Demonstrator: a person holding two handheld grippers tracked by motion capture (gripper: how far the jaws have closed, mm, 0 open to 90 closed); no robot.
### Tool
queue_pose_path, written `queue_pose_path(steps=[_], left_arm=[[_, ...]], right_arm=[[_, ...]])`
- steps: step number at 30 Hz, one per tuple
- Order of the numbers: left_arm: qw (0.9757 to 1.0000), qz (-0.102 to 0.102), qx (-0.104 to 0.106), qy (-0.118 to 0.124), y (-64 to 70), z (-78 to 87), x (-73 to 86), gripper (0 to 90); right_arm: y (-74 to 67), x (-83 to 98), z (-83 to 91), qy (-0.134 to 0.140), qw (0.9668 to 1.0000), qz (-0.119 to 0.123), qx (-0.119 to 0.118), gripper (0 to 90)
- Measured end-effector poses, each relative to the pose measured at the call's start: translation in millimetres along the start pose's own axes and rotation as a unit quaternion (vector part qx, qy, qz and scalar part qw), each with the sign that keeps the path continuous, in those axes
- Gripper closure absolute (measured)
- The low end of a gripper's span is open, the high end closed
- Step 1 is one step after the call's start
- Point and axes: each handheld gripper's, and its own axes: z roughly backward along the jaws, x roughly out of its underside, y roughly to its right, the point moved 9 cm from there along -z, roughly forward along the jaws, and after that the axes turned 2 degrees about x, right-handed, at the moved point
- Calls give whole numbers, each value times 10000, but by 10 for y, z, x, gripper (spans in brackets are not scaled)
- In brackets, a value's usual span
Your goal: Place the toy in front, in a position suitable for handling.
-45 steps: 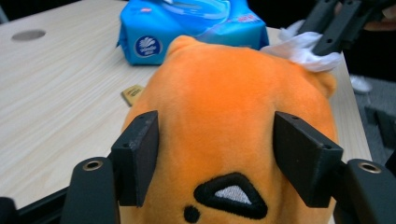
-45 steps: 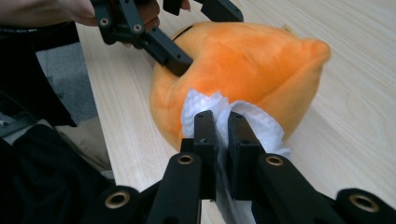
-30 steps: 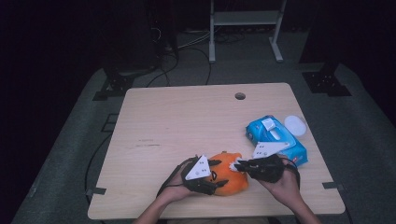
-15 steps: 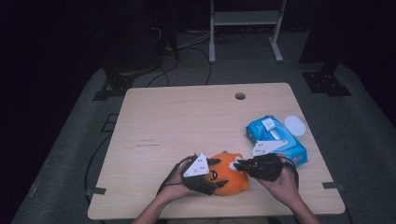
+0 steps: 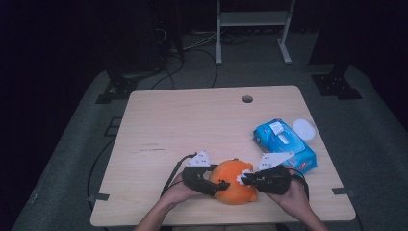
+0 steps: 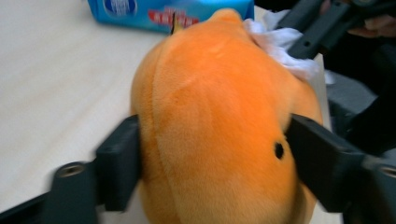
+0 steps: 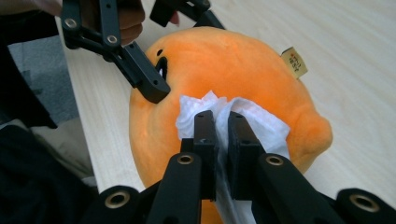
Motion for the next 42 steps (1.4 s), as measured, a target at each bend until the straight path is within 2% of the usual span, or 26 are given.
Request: queue_pose_path(steps=[1,2,4,5,6,7,10,11,13,14,15,17,18,19,21,23,26,29,31,32,33,35,36,38,40,42], left_arm=[[9997,-203,-126,80,5,19,-41,307],[9981,-491,-325,190,-11,51,-99,317],[9918,-1015,-719,306,-33,109,-187,336],[9894,-1162,-814,316,-31,115,-198,336],[9871,-1330,-864,229,-32,107,-176,336],[9870,-1349,-855,192,-32,97,-154,333],[9873,-1361,-790,218,-32,94,-119,301],[9883,-1308,-747,259,-29,96,-122,278],[9923,-1008,-654,296,-55,104,-124,188],[9953,-705,-576,321,-89,111,-125,145],[9966,-498,-573,326,-124,118,-120,112],[9984,-79,-470,305,-174,112,-87,100],[9987,20,-422,299,-180,103,-68,116],[9986,-17,-439,297,-179,98,-59,161],[9980,-241,-520,270,-161,98,-63,235],[9967,-524,-550,282,-102,79,-85,256],[9924,-1071,-579,201,33,34,-114,263],[9900,-1272,-590,123,80,33,-103,265],[9917,-1174,-504,175,87,42,-89,265],[9917,-1174,-504,175,87,42,-89,261],[9920,-1162,-468,182,88,46,-88,251],[9943,-956,-399,270,67,57,-117,196],[9962,-722,-376,305,34,68,-139,164],[9979,-395,-362,360,-13,64,-151,107],[9988,-276,-294,280,-27,41,-117,110],[9987,-318,-334,228,-27,31,-99,160]], right_arm=[[6,-25,20,48,10000,11,37,832],[15,-50,43,93,9999,18,97,832],[47,-107,71,237,9994,15,245,832],[54,-141,75,319,9992,-5,246,832],[53,-168,72,381,9990,-26,233,831],[40,-212,52,447,9988,-14,209,832],[14,-239,-18,406,9986,123,320,831],[15,-228,-30,387,9987,108,309,831],[38,-190,-30,356,9990,41,270,831],[50,-168,-31,315,9992,34,264,831],[58,-125,-43,261,9993,-21,254,831],[56,-53,-84,148,9997,-44,204,832],[52,-41,-94,131,9997,-32,188,832],[56,-50,-93,147,9997,-16,201,831],[60,-89,-73,188,9995,8,257,832],[31,-159,-42,348,9991,15,248,832],[-61,-292,-21,616,9978,122,210,831],[-78,-339,-2,702,9970,180,270,831],[-12,-311,28,708,9969,103,316,830],[-12,-311,28,708,9969,103,316,830],[116,-228,59,623,9968,29,508,831],[172,-151,62,500,9976,-106,458,830],[185,-120,58,449,9980,-132,436,830],[186,-57,36,345,9985,-126,405,830],[147,-48,19,329,9988,-111,357,831],[111,-67,1,292,9989,-23,370,831]])
